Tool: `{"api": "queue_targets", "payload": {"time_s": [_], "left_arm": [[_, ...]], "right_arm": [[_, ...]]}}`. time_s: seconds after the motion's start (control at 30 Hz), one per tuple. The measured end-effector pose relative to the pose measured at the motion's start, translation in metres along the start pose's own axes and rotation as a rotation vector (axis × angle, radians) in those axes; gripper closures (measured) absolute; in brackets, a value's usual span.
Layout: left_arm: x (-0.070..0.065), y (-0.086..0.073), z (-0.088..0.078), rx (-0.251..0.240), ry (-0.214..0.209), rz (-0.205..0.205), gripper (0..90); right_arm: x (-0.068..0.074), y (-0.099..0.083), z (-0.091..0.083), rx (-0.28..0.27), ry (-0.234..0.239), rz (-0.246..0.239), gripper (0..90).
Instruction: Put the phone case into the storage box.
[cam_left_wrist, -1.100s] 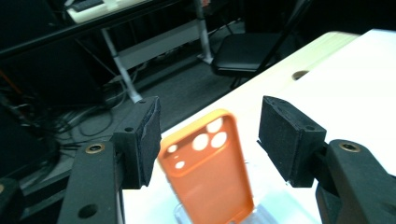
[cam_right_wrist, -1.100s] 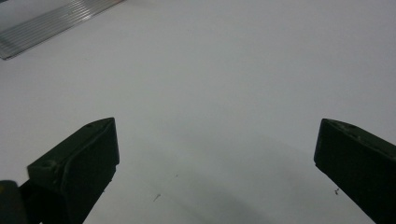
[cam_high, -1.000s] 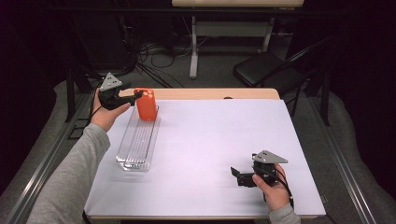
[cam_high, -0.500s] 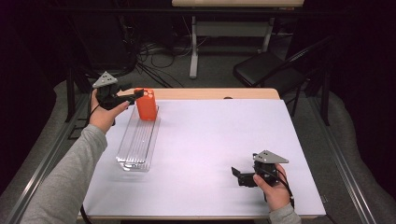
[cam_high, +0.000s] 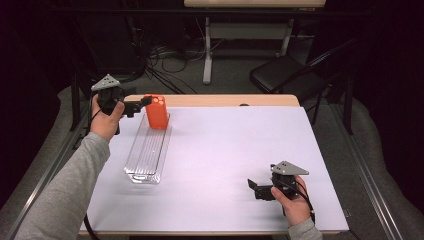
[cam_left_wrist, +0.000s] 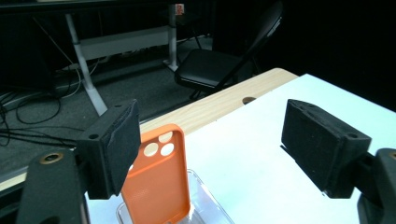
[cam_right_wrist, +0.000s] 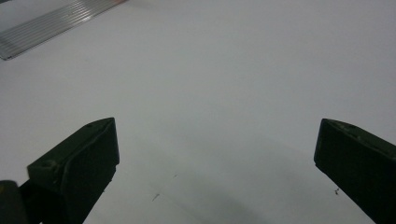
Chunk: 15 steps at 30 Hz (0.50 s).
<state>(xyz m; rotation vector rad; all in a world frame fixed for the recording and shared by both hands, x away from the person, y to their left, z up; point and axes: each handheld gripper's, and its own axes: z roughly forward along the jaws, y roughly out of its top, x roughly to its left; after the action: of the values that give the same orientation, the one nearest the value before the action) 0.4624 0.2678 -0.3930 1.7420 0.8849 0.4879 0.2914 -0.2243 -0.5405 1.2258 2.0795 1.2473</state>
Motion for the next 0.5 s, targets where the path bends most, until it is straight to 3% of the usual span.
{"api": "queue_targets", "payload": {"time_s": [0.1,0.2,0.5], "left_arm": [[0.0,0.002,-0.003,-0.007,-0.01,-0.043,19.2],[0.0,0.004,-0.007,-0.001,-0.015,-0.057,19.2],[-0.003,0.008,-0.017,0.004,-0.023,-0.057,16.3]], "right_arm": [[0.001,0.0,0.001,0.002,0.001,0.003,0.0],[0.002,0.0,0.002,0.001,0.0,-0.001,0.0],[0.002,0.0,0.001,0.001,0.001,-0.004,0.1]]}}
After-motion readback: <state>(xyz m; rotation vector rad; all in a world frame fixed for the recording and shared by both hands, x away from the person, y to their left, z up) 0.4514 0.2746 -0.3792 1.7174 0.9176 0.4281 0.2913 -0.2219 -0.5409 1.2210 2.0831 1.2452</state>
